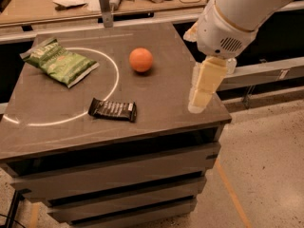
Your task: Move rxbar chocolate near green jalapeno chip bag
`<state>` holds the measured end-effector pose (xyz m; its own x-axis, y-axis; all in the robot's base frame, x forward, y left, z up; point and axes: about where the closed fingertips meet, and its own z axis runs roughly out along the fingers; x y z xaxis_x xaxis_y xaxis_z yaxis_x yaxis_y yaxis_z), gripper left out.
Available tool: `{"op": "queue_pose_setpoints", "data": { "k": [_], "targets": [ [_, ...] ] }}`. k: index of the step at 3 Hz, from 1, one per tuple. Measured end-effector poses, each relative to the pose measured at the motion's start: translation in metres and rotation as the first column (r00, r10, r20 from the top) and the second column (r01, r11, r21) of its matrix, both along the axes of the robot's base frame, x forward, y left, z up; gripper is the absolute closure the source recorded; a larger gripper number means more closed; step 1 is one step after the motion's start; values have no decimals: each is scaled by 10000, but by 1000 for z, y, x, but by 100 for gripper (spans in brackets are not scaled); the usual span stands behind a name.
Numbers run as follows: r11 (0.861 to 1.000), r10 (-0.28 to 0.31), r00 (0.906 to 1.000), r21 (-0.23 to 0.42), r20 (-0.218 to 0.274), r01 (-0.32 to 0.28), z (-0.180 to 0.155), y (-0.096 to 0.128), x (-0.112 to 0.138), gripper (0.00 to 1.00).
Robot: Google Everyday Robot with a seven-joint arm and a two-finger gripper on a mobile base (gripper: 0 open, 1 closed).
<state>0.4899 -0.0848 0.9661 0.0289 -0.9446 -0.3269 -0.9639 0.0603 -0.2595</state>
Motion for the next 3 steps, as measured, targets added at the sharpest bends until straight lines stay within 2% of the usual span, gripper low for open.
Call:
{"op": "queue_pose_setpoints", "data": {
  "k": [1, 2, 3],
  "targets": [
    [9943, 989, 9946, 437, -304, -976, -11, 69, 2, 0],
    [9892, 1387, 9883, 561, -636, -1352, -22, 105, -1, 0],
    [9908, 1298, 9855, 527, -1096, -1246, -36, 128, -11, 0]
  ]
}}
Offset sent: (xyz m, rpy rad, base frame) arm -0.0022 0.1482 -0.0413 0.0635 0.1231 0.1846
